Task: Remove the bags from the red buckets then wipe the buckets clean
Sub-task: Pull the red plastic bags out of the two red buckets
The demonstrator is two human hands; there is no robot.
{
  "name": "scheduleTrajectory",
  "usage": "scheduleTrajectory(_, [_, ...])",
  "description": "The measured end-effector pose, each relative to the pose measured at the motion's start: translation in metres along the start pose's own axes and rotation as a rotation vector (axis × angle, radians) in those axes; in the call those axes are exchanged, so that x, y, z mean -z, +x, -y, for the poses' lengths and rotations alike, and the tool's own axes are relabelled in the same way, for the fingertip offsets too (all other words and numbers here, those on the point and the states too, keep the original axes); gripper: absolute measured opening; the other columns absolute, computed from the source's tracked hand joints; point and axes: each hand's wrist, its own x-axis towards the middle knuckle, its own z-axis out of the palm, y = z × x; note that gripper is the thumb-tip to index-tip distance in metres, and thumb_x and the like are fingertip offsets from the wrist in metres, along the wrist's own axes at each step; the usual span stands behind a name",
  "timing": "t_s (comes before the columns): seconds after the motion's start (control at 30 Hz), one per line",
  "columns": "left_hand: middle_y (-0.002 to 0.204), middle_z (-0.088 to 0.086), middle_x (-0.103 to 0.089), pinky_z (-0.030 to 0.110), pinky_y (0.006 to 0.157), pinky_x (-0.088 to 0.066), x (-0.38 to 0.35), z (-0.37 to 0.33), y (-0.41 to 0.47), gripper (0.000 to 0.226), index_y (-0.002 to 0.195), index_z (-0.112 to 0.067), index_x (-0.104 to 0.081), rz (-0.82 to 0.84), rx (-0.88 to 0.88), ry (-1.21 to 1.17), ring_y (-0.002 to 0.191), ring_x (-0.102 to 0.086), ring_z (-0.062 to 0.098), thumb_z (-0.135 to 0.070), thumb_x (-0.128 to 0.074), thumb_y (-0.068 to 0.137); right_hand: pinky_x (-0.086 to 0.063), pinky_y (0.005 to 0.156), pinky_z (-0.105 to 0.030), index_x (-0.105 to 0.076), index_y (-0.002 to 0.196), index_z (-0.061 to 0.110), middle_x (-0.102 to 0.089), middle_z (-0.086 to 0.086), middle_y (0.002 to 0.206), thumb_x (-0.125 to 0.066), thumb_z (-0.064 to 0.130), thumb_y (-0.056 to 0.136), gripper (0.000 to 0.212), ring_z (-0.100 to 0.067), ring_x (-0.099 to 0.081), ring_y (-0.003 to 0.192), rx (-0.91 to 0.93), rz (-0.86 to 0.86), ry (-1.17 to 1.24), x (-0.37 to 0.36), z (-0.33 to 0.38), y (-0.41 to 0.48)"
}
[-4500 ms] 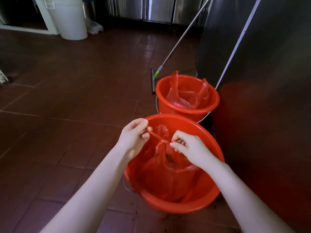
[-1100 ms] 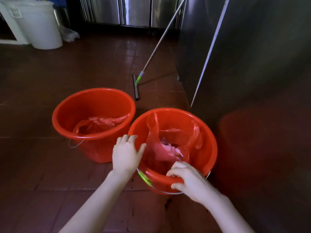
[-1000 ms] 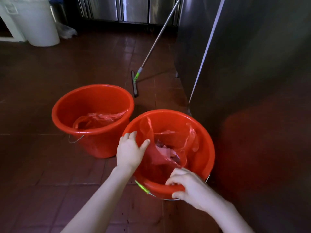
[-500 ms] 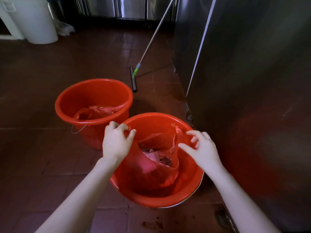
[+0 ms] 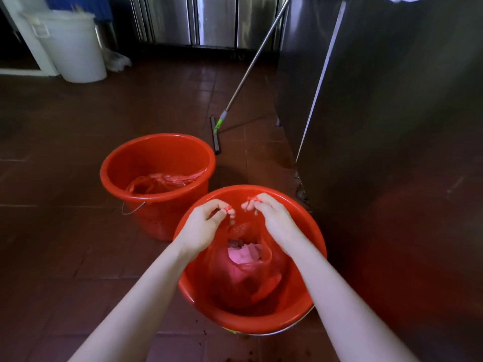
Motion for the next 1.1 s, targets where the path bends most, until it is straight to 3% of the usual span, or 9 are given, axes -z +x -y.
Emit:
scheduleTrajectory(0.13, [0.089, -0.006, -0.069, 0.019, 0.060, -0.046, -0.007, 0.014, 0.000, 0.018, 0.090, -0.022, -0.074, 0.034, 0.105, -0.040, 0.067, -0.055, 0.006, -0.010, -0.061, 0.093, -0.047, 0.065, -0.023, -0.056, 0.085, 0.026, -0.065, 0.003, 0.075, -0.038, 0.007, 0.097, 0.029, -0.010, -0.057, 0.064, -0.039, 0.084, -0.157, -0.021, -0.009, -0.005])
scheduleTrajectory(0.23, [0.070, -0.004, -0.069, 0.019, 0.051, -0.041, -0.008, 0.024, -0.004, 0.015, 0.083, -0.019, -0.073, 0.029, 0.197, -0.150, 0.058, -0.055, 0.007, -0.004, -0.071, 0.085, -0.054, 0.056, -0.023, -0.055, 0.098, 0.025, -0.063, 0.002, 0.073, -0.036, 0.006, 0.099, 0.027, 0.000, -0.058, 0.052, -0.062, 0.130, -0.230, -0.029, -0.020, -0.008])
scheduleTrajectory(0.37, [0.070, 0.010, -0.070, 0.019, 0.041, -0.037, -0.008, 0.035, -0.006, 0.034, 0.099, -0.011, -0.057, 0.007, 0.347, -0.360, 0.052, -0.059, 0.015, -0.004, -0.080, 0.075, -0.055, 0.063, -0.022, -0.061, 0.102, 0.021, -0.068, -0.001, 0.079, -0.042, 0.000, 0.095, 0.029, -0.007, -0.064, 0.058, -0.012, 0.168, -0.301, -0.034, -0.028, -0.008])
scheduleTrajectory(0.47, [0.073, 0.010, -0.068, 0.020, 0.044, -0.032, -0.006, 0.039, -0.006, 0.035, 0.110, -0.013, -0.066, 0.076, 0.364, -0.349, 0.056, -0.056, 0.015, -0.011, -0.079, 0.077, -0.056, 0.065, -0.023, -0.060, 0.099, 0.028, -0.069, 0.003, 0.074, -0.047, 0.004, 0.094, 0.028, -0.009, -0.067, 0.061, -0.011, 0.196, -0.325, -0.035, -0.033, -0.008])
scheduleTrajectory(0.67, [0.063, 0.004, -0.067, 0.020, 0.042, -0.030, -0.008, 0.041, -0.003, 0.017, 0.091, -0.008, -0.069, 0.063, 0.362, -0.267, 0.051, -0.054, 0.012, -0.018, -0.078, 0.080, -0.047, 0.059, -0.026, -0.041, 0.095, 0.040, -0.063, 0.006, 0.072, -0.048, 0.022, 0.093, 0.019, -0.006, -0.063, 0.065, 0.032, 0.228, -0.526, -0.040, -0.042, -0.005])
scheduleTrajectory(0.77, [0.058, -0.003, -0.064, 0.018, 0.040, -0.031, -0.007, 0.043, -0.001, 0.017, 0.081, -0.011, -0.065, 0.048, 0.364, -0.196, 0.046, -0.048, 0.009, -0.023, -0.078, 0.080, -0.044, 0.054, -0.017, -0.037, 0.093, 0.041, -0.066, 0.002, 0.067, -0.057, 0.018, 0.090, 0.031, -0.003, -0.063, 0.058, 0.047, 0.190, -0.361, -0.034, -0.044, -0.005])
scheduleTrajectory(0.9, [0.074, 0.007, -0.064, 0.026, 0.049, -0.031, -0.008, 0.048, -0.001, 0.021, 0.084, -0.014, -0.063, 0.068, 0.416, -0.175, 0.067, -0.048, 0.022, -0.033, -0.073, 0.085, -0.052, 0.062, -0.022, -0.050, 0.093, 0.034, -0.072, -0.002, 0.072, -0.063, 0.019, 0.091, 0.020, -0.011, -0.068, 0.064, 0.029, 0.209, -0.165, -0.030, -0.046, -0.006])
scheduleTrajectory(1.03, [0.075, 0.004, -0.061, 0.034, 0.064, -0.034, -0.009, 0.049, 0.001, 0.019, 0.082, -0.019, -0.058, 0.155, 0.471, -0.226, 0.075, -0.049, 0.023, -0.035, -0.066, 0.090, -0.046, 0.055, -0.010, -0.054, 0.089, 0.025, -0.071, 0.004, 0.064, -0.065, 0.019, 0.090, 0.013, -0.008, -0.067, 0.060, 0.011, 0.120, -0.159, -0.030, -0.047, -0.006])
scheduleTrajectory(1.1, [0.077, 0.005, -0.063, 0.033, 0.065, -0.034, -0.009, 0.048, 0.001, 0.016, 0.085, -0.020, -0.055, 0.205, 0.475, -0.269, 0.078, -0.052, 0.023, -0.031, -0.062, 0.093, -0.046, 0.053, -0.012, -0.053, 0.086, 0.027, -0.070, 0.006, 0.062, -0.063, 0.019, 0.092, 0.014, -0.007, -0.065, 0.055, 0.020, 0.094, -0.177, -0.030, -0.048, -0.005])
